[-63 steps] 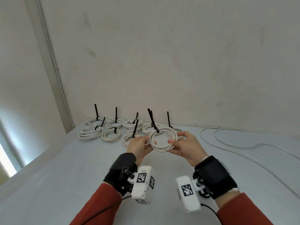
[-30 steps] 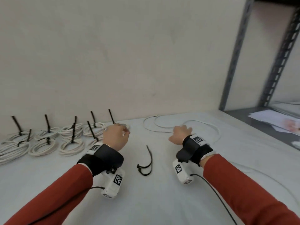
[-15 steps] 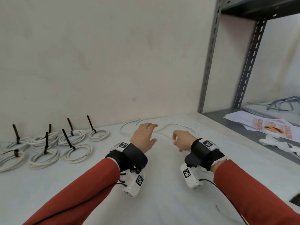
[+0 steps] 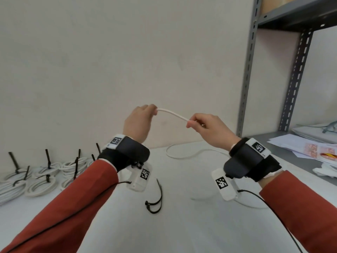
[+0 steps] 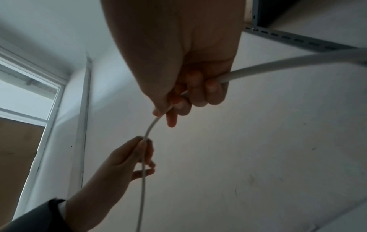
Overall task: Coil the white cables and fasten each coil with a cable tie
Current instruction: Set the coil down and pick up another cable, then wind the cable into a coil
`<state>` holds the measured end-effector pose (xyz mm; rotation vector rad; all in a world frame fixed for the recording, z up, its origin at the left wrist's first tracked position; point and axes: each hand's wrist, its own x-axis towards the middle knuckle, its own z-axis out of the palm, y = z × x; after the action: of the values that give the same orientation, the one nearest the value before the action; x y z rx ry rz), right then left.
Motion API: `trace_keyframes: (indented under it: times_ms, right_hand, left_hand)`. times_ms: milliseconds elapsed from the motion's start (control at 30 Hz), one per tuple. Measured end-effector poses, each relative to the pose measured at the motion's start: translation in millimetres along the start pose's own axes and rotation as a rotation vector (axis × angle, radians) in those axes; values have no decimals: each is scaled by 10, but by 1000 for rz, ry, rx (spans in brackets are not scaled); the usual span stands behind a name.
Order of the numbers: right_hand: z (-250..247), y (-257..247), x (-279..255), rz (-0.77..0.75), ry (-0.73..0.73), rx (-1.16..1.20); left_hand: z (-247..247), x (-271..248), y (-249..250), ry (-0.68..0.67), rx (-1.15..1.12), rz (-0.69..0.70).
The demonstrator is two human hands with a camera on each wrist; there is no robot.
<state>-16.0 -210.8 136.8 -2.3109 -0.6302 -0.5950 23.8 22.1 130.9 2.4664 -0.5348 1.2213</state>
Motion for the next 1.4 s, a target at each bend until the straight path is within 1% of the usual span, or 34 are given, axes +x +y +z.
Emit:
trace_keyframes:
  times_ms: [67, 133, 233, 367, 500, 567, 600, 667, 733, 800, 833, 900, 1000, 1100, 1167, 1267, 1400]
  right_hand:
    - [-58, 9, -1, -39, 12, -5]
    - [-90, 47, 1, -34, 28, 27]
    - [-67, 90, 11, 44, 5, 211]
    - [-16, 52, -4, 131, -28, 387]
    - [16, -59, -5, 182, -50, 472]
    - [37, -118, 17, 232, -52, 607]
    - [46, -142, 27, 254, -64, 735]
    - [53, -198, 40, 274, -119, 1073]
    - [69, -265, 58, 230, -159, 1392]
    - [95, -355, 78, 169, -155, 1620]
    - [103, -411, 93, 152, -150, 1692]
    - [117, -535, 132, 120, -153, 1739]
    - [140, -714, 208, 100, -129, 1716]
    - [134, -785, 279, 67, -87, 1862]
    - [109, -786, 323, 6, -64, 1941]
    - [117, -808, 388, -28, 1, 1911]
    - [230, -876, 440, 7, 98, 1803]
  left_hand:
    - [-223, 73, -251, 79, 10, -78]
    - [-433, 112, -505, 137, 39, -128]
    - [-720, 91, -810, 178, 114, -158]
    - [-1060, 40, -1189, 266, 136, -233]
    - [-1358, -64, -1452, 306, 182, -282]
    - [-1477, -138, -1532, 313, 220, -301]
    - [-1523, -183, -1561, 308, 238, -305]
    - [-1572, -291, -1604, 277, 253, -294]
    - [-1572, -443, -1634, 219, 257, -277]
    - [-1550, -618, -1646, 151, 268, -260]
    - [-1533, -704, -1647, 117, 271, -244]
    - [-1495, -849, -1636, 54, 256, -179]
    - [-1439, -1006, -1640, -10, 228, -70]
    - [-1445, -1164, -1577, -56, 208, -65]
    - [-1472, -1292, -1511, -132, 214, -51]
    - [-1502, -1446, -1354, -251, 254, -14]
    - [-1495, -1539, -1045, -272, 256, 116]
